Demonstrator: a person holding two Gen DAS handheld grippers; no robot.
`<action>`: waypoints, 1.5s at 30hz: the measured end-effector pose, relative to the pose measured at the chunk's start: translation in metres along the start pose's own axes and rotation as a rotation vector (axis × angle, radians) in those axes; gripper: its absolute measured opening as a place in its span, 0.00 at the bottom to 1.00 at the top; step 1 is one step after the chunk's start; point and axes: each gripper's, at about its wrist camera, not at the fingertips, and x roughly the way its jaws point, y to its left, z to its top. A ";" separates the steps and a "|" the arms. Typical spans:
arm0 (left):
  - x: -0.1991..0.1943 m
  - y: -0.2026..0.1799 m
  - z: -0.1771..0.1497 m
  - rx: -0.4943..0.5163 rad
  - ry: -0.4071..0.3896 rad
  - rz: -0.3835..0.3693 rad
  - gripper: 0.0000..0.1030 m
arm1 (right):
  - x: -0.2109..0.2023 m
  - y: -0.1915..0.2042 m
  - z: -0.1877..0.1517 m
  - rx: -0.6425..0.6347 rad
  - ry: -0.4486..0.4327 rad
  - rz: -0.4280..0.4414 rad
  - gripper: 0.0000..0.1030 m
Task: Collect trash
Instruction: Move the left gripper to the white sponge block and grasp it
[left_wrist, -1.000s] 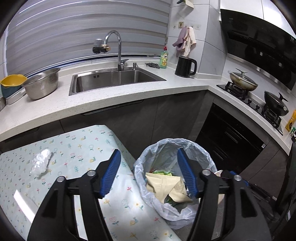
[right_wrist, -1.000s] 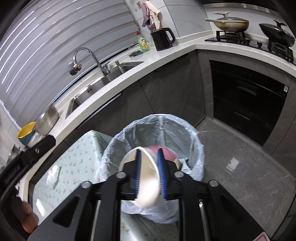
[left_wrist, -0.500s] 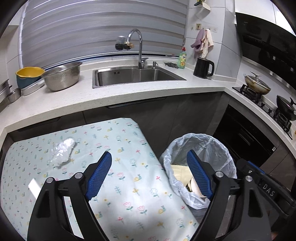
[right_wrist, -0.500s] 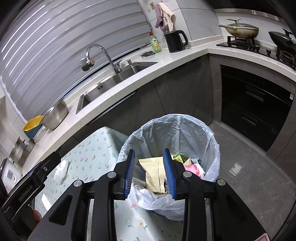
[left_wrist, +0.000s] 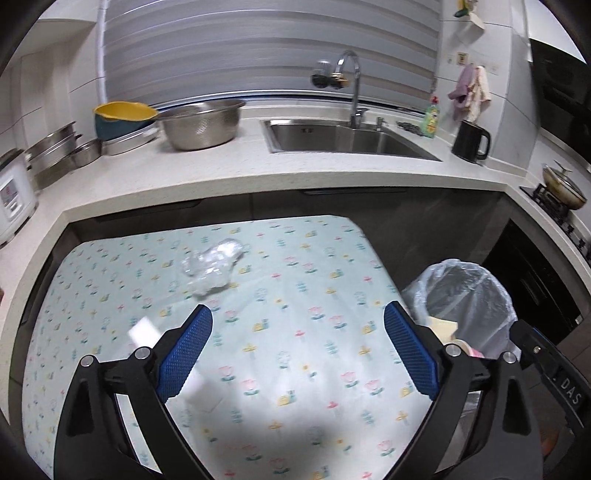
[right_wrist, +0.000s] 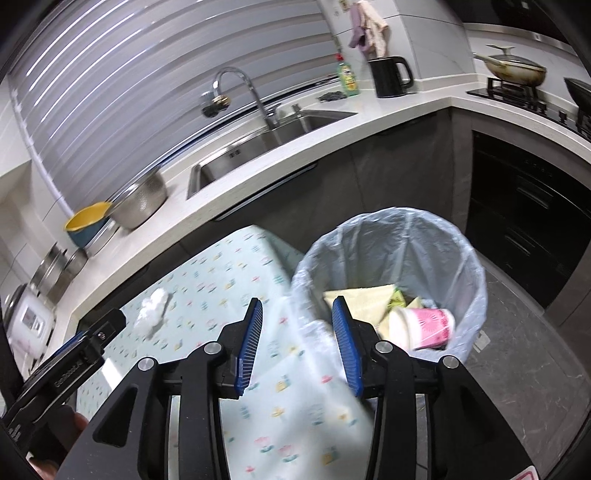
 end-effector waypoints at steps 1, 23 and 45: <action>0.000 0.007 -0.001 -0.007 0.006 0.017 0.87 | 0.001 0.006 -0.002 -0.006 0.005 0.007 0.38; 0.038 0.095 -0.026 -0.205 0.196 0.183 0.87 | 0.031 0.099 -0.037 -0.124 0.093 0.089 0.44; 0.059 0.131 -0.037 -0.232 0.239 0.070 0.42 | 0.082 0.158 -0.052 -0.211 0.179 0.125 0.45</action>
